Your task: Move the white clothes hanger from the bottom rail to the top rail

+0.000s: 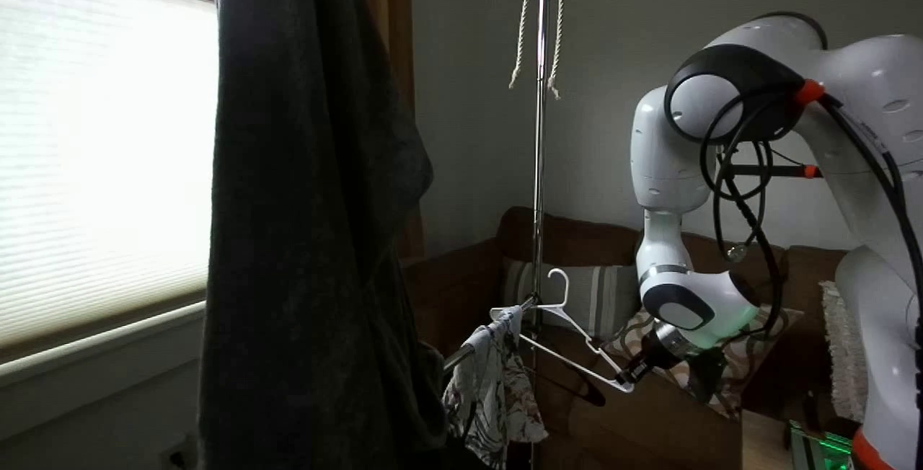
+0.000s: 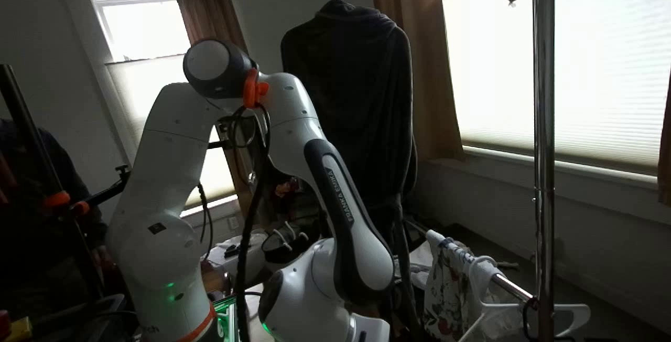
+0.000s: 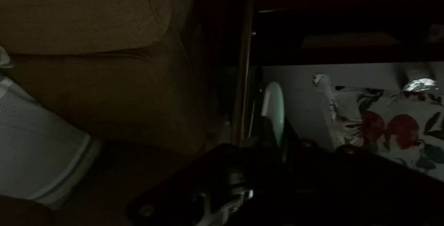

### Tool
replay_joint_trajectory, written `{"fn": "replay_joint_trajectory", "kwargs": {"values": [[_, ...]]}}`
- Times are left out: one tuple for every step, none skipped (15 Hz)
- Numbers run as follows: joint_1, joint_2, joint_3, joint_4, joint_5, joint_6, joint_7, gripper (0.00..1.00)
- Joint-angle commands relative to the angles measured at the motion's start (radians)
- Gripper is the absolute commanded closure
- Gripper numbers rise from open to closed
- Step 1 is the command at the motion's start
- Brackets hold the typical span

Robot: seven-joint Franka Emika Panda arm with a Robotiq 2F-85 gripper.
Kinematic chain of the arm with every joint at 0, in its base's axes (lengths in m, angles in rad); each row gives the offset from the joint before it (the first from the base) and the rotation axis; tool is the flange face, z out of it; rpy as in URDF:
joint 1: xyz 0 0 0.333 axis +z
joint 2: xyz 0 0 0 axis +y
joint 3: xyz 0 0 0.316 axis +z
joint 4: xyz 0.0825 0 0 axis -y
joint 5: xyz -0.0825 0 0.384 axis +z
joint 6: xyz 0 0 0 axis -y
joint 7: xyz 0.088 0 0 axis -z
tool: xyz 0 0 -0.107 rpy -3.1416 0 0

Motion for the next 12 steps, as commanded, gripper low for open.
{"fn": "replay_joint_trajectory", "kwargs": {"values": [[0.169,-0.084,-0.055,-0.103,0.0,-0.004,-0.102,0.98],[0.211,-0.089,-0.051,-0.12,0.0,0.019,-0.116,0.98],[0.247,-0.093,-0.048,-0.136,0.0,0.034,-0.118,0.98],[0.209,-0.061,0.03,-0.085,0.0,0.089,-0.078,0.98],[0.232,-0.054,0.037,-0.094,0.0,0.133,-0.042,0.98],[0.226,-0.046,0.07,-0.092,0.0,0.186,0.001,0.98],[0.221,-0.04,0.107,-0.09,0.0,0.233,0.038,0.98],[0.221,-0.032,0.146,-0.088,0.0,0.283,0.071,0.98],[0.212,-0.028,0.194,-0.087,0.0,0.339,0.116,0.98],[0.213,-0.028,0.223,-0.088,0.0,0.379,0.152,0.98],[0.237,-0.023,0.231,-0.088,0.0,0.412,0.188,0.98],[0.263,-0.023,0.23,-0.087,0.0,0.447,0.243,0.98]]}}
